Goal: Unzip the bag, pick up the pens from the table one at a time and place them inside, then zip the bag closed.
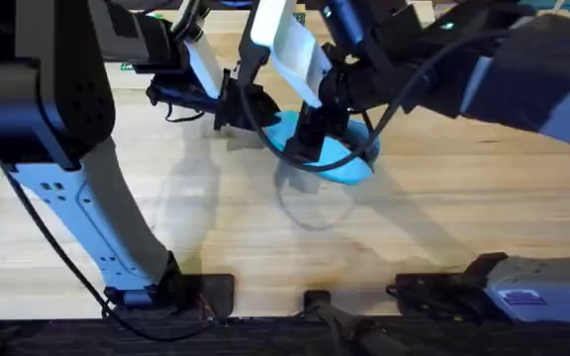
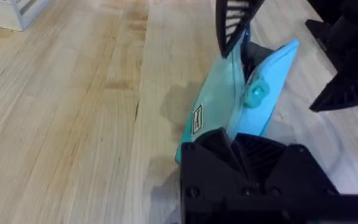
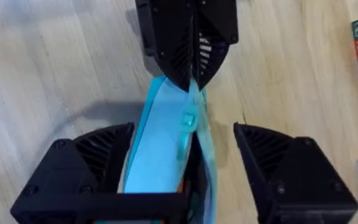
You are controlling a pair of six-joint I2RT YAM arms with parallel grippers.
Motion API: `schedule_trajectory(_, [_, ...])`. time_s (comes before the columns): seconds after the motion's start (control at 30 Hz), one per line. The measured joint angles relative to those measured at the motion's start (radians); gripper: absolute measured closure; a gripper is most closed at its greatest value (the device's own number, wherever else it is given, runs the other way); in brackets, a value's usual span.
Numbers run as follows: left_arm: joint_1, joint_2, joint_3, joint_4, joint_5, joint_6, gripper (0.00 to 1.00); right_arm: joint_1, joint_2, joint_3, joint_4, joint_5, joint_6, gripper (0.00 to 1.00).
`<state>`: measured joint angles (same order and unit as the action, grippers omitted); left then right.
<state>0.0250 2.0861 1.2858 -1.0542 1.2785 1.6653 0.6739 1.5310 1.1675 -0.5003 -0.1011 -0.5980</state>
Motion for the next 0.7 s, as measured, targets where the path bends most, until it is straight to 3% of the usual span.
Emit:
schedule_trajectory(0.43, [0.000,0.000,0.000,0.000,0.000,0.000,0.959,0.000,0.034,0.000,0.023,0.000,0.016,0.116])
schedule_trajectory(0.7, [0.000,0.000,0.000,0.000,0.000,0.000,0.958,0.000,0.033,0.000,0.025,0.000,0.022,0.239])
